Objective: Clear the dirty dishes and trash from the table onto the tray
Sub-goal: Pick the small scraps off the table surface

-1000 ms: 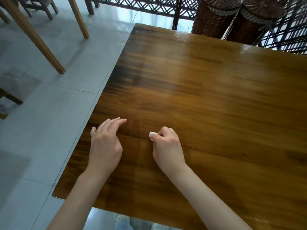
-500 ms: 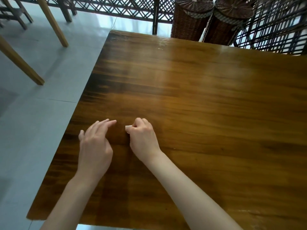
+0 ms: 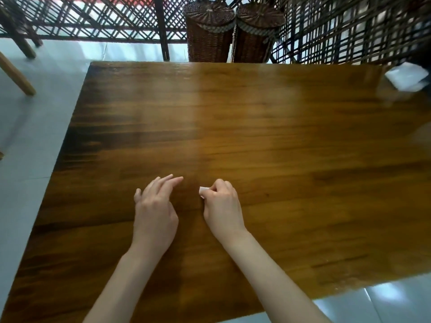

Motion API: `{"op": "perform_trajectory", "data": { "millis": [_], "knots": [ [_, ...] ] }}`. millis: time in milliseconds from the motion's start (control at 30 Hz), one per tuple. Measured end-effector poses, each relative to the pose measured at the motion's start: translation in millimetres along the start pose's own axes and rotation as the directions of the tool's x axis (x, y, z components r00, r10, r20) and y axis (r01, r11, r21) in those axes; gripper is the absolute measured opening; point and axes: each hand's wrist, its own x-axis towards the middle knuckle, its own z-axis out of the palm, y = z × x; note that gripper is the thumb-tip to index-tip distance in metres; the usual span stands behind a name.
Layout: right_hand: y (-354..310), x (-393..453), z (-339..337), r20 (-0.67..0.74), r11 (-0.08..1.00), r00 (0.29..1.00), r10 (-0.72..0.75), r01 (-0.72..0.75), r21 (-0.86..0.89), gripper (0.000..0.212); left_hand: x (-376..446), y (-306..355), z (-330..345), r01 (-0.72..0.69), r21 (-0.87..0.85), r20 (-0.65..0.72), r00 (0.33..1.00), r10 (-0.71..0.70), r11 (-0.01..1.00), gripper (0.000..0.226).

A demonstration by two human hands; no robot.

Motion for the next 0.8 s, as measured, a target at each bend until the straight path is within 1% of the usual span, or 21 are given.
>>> {"op": "perform_trajectory", "data": {
  "millis": [100, 233, 467, 633, 800],
  "knots": [
    [17.3, -3.2, -8.2, -0.042, 0.998, 0.997, 0.065, -0.065, 0.006, 0.015, 4.0, 13.5, 12.6, -0.045, -0.002, 0.025, 0.999, 0.045, 0.999, 0.046],
    [35.3, -6.4, -13.0, -0.034, 0.995, 0.995, 0.095, -0.095, -0.006, 0.009, 7.6, 27.9, 25.0, -0.073, -0.001, 0.059, 0.996, 0.073, 0.997, 0.049],
    [99.7, -9.4, -43.7, -0.069, 0.989, 0.987, 0.143, -0.144, -0.019, 0.018, 17.4, 77.1, 51.4, -0.100, -0.042, 0.088, 0.991, 0.103, 0.994, 0.048],
    [144.3, -12.3, -66.6, -0.006, 0.994, 0.994, 0.113, -0.113, 0.000, 0.022, 19.9, 116.4, 75.0, -0.093, -0.038, 0.067, 0.993, 0.096, 0.995, 0.047],
    [164.7, -13.5, -75.5, 0.037, 0.999, 0.998, 0.044, -0.044, 0.015, 0.019, 14.8, 151.2, 92.7, -0.057, -0.011, 0.025, 0.998, 0.057, 0.998, 0.043]
  ]
}}
